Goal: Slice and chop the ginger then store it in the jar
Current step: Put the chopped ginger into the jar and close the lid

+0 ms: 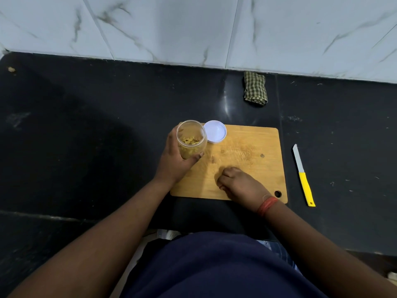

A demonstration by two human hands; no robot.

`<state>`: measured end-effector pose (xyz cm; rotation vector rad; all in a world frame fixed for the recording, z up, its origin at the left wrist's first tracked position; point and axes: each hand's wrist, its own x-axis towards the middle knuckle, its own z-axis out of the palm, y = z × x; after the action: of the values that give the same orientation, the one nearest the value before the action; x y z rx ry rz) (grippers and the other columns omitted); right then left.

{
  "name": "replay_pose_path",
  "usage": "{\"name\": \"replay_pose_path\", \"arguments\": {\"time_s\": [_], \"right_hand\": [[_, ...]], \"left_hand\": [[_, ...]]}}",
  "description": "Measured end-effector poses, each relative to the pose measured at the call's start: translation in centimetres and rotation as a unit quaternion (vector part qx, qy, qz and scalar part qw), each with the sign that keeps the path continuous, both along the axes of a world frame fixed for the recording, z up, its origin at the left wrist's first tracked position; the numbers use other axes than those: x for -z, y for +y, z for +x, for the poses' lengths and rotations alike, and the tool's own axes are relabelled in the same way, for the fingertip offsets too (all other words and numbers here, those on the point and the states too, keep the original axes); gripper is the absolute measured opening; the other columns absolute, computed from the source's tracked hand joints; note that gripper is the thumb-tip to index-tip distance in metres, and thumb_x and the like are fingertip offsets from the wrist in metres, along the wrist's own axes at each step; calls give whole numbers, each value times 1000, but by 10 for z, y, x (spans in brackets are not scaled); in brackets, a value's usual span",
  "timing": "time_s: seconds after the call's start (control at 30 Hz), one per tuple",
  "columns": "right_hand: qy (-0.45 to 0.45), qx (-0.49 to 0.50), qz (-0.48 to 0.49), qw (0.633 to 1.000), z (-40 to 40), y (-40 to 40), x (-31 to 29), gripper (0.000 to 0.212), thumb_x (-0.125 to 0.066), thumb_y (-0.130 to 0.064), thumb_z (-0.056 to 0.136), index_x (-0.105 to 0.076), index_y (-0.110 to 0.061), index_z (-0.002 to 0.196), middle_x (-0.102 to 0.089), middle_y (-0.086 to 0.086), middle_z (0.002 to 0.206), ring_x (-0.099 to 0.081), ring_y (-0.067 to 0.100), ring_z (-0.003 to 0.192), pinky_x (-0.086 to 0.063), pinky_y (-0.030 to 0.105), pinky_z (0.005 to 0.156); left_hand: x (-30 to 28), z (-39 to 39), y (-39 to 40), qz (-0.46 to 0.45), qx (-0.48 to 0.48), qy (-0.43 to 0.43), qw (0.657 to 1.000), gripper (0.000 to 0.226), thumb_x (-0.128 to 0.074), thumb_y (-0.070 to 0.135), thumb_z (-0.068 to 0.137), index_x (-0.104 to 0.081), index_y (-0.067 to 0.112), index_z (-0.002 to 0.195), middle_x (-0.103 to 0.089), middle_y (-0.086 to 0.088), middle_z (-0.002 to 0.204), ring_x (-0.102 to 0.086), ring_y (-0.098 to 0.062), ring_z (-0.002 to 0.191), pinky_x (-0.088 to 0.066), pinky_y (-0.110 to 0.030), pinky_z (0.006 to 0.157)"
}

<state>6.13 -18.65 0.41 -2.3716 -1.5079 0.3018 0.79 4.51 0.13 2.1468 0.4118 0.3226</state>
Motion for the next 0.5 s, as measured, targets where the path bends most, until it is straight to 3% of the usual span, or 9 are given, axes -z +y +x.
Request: {"name": "replay_pose_path", "arguments": {"time_s": [0.17, 0.3, 0.5], "right_hand": [[-65, 4, -19, 998, -12, -5, 5, 28, -72, -6, 79, -63, -9, 105, -61, 10, 100, -58, 27, 92, -54, 33, 73], [-80, 21, -2, 997, -19, -11, 9, 32, -76, -6, 76, -62, -9, 104, -60, 9, 93, -59, 27, 84, -51, 31, 66], [26, 143, 118, 982, -5, 10, -25, 5, -58, -13, 93, -60, -9, 91, -56, 4, 87, -52, 19, 80, -45, 31, 70]], "left_hand": [[-3, -1, -2, -6, -2, 0, 1000, 100, -80, 48, 78, -17, 27, 153, -34, 5, 152, -39, -6, 131, -36, -24, 99], [-4, -1, -2, -10, -1, -4, 1000, 98, -81, 45, 78, -19, 26, 153, -35, 8, 149, -38, -1, 128, -35, -18, 98], [-3, -2, -1, -19, 1, -6, 1000, 100, -81, 49, 76, -19, 29, 152, -35, 6, 150, -38, -1, 129, -30, -6, 94]]}}
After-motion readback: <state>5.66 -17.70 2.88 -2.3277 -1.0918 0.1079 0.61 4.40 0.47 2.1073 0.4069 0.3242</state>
